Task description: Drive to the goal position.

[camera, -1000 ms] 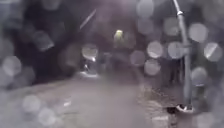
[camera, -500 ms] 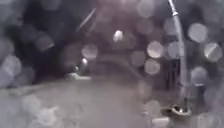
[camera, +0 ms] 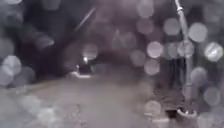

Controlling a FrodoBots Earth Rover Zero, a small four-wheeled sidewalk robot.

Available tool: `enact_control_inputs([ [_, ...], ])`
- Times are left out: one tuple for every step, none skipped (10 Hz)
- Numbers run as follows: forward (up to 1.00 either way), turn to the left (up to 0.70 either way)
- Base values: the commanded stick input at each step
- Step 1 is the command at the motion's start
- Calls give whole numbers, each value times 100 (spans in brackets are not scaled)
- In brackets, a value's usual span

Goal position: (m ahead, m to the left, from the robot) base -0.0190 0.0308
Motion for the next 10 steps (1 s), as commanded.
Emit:
enact_control_inputs([
  [0,45],
  [0,45],
  [0,45],
  [0,45],
  [0,45],
  [0,45],
  [0,45],
  [0,45],
  [0,45],
  [0,45],
])
